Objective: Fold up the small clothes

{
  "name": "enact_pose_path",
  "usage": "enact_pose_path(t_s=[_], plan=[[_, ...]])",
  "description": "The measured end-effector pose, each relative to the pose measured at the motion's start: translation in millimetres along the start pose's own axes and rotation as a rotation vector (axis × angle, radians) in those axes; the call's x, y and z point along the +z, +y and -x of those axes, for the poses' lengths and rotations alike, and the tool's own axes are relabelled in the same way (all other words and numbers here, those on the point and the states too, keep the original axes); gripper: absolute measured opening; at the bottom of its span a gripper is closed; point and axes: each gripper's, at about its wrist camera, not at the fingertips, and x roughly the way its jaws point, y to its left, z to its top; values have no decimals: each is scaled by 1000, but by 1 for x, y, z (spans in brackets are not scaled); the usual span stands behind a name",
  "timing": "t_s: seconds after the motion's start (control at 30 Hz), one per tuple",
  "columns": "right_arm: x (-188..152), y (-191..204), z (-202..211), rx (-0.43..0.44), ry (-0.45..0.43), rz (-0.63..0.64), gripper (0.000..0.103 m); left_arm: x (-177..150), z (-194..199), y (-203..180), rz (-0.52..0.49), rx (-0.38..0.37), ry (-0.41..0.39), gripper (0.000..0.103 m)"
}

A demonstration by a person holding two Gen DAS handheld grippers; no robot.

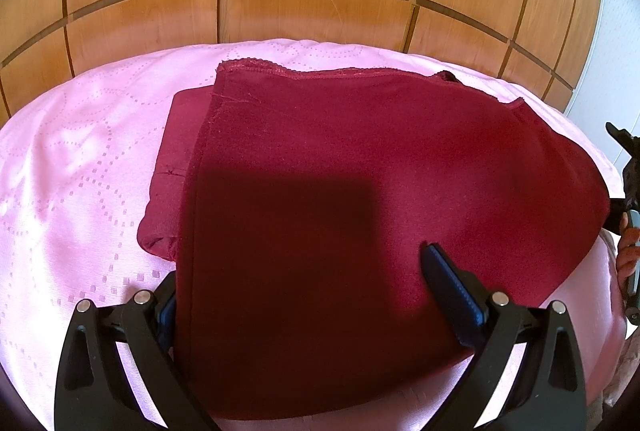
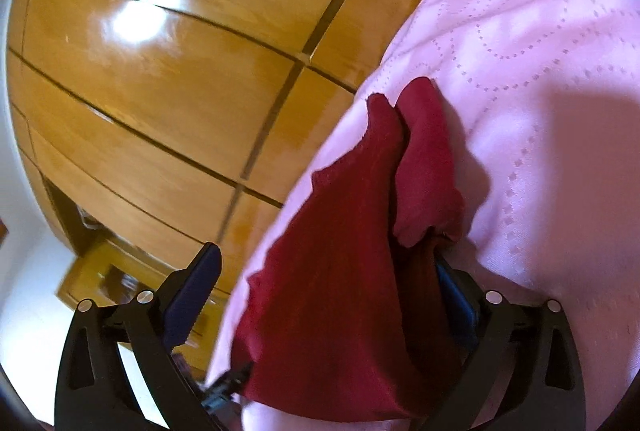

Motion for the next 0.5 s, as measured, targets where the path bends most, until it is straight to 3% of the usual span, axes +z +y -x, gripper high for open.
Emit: enact_pose_path(t_s=[0.07,0.13,0.27,0.37,0.5], plan=[[0,-4,6,-13,22,-24,72,0,0,0,0,0,0,101],[-2,-12,10,-100,67,-72,52,0,0,0,0,-1,-1,101],[-13,-12,27,-108,156,-144,52,-1,0,0,0,-1,-1,101],[-17,-8,23,-154,217,-97,52,0,0,0,1,-2,-2,101],[-9,-12,10,-145,176,-121,56,0,0,0,4,-5,0,101]])
